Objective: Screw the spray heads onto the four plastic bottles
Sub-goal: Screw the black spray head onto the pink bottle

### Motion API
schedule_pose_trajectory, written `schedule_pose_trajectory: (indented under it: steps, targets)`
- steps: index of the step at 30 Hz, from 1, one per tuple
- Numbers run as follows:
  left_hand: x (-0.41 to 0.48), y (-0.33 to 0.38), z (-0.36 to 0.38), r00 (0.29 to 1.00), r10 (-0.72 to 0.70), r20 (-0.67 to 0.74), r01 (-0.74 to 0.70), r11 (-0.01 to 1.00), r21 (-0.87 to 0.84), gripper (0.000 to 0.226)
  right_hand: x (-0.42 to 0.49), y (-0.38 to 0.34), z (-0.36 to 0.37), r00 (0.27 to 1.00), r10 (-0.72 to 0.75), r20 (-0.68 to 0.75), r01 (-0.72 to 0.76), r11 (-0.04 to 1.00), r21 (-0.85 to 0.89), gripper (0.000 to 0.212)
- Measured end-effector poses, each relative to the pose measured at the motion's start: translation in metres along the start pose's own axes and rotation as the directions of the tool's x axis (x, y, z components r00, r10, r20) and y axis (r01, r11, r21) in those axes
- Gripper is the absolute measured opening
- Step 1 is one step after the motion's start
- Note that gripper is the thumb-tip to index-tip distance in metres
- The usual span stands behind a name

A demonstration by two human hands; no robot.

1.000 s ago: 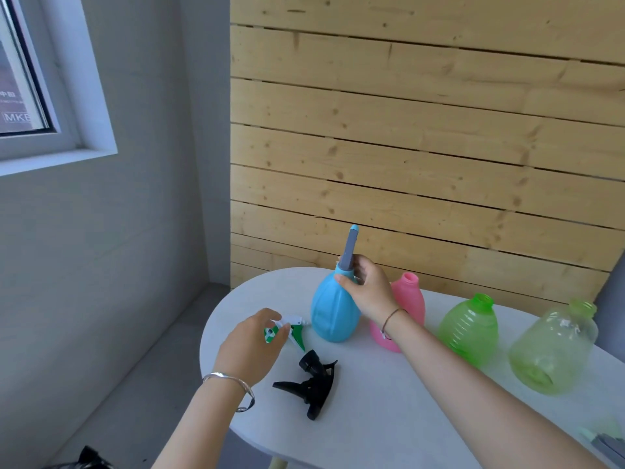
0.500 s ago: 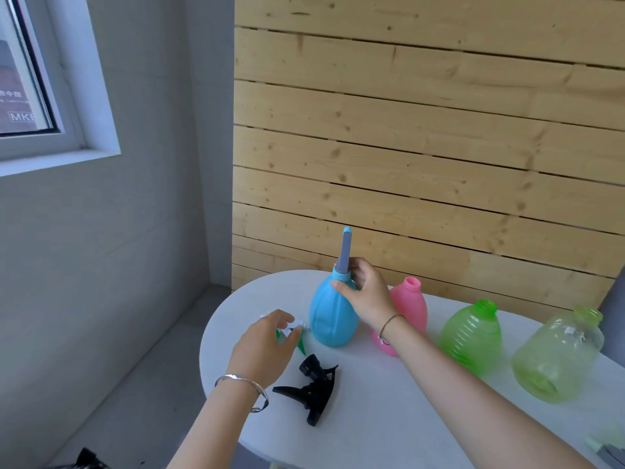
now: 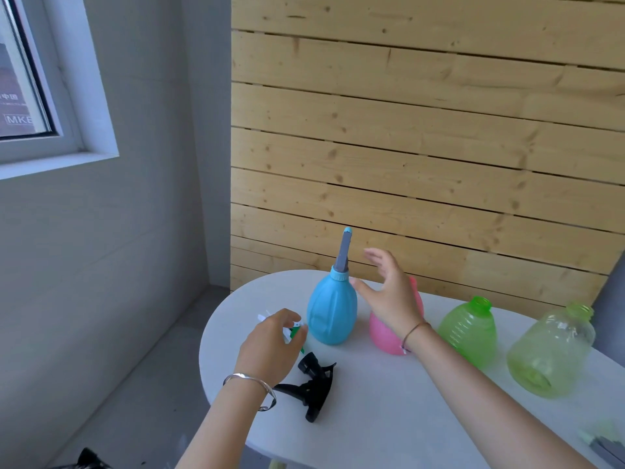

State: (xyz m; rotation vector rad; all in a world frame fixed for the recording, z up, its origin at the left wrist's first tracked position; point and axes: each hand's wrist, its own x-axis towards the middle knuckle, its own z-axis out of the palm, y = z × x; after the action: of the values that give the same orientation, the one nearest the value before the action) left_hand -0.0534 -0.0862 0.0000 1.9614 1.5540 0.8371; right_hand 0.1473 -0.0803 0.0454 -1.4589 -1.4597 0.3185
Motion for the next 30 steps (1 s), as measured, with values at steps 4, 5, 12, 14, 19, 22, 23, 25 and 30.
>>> schedule_pose_trajectory:
  steps: [4,5,12,14,19,22,23,25,30]
  targets:
    - [-0.002,0.004,0.004,1.000,0.024,0.000,-0.024,1.000,-0.006,0.028,0.002,0.014,-0.030,0.997,-0.059,-0.058,0.043,0.966,-0.255,0.046]
    - [-0.004,0.007,0.005,1.000,0.031,0.003,-0.031,0.999,-0.017,0.028,0.002,0.019,-0.036,0.998,-0.010,-0.058,-0.007,0.962,-0.273,0.047]
    - [-0.016,0.035,0.009,0.994,0.054,0.090,-0.017,0.929,-0.370,0.031,-0.025,0.026,-0.057,0.989,0.118,-0.093,-0.132,0.977,-0.169,0.025]
    - [-0.021,0.038,0.011,0.993,0.076,0.092,-0.034,0.920,-0.391,0.040,-0.034,0.019,-0.064,0.989,0.091,-0.115,-0.104,0.988,-0.116,0.022]
    - [-0.034,0.045,0.020,0.966,0.197,0.166,-0.111,0.900,-0.422,0.095,-0.055,-0.012,-0.074,0.988,0.048,-0.150,-0.025,0.987,0.156,0.023]
    - [-0.041,0.051,0.027,0.950,0.244,0.195,-0.139,0.890,-0.435,0.106,-0.067,-0.024,-0.075,0.982,0.082,-0.168,-0.017,0.933,0.358,0.019]
    - [-0.043,0.052,0.028,0.946,0.262,0.189,-0.156,0.883,-0.443,0.104,-0.071,-0.027,-0.075,0.980,0.102,-0.170,-0.024,0.912,0.410,0.017]
    - [-0.045,0.052,0.028,0.947,0.279,0.160,-0.182,0.874,-0.451,0.097,-0.075,-0.030,-0.074,0.976,0.156,-0.153,-0.060,0.862,0.503,0.016]
    - [-0.047,0.046,0.019,0.954,0.259,0.149,-0.167,0.875,-0.454,0.084,-0.082,-0.033,-0.069,0.971,0.235,-0.056,-0.159,0.797,0.583,0.017]
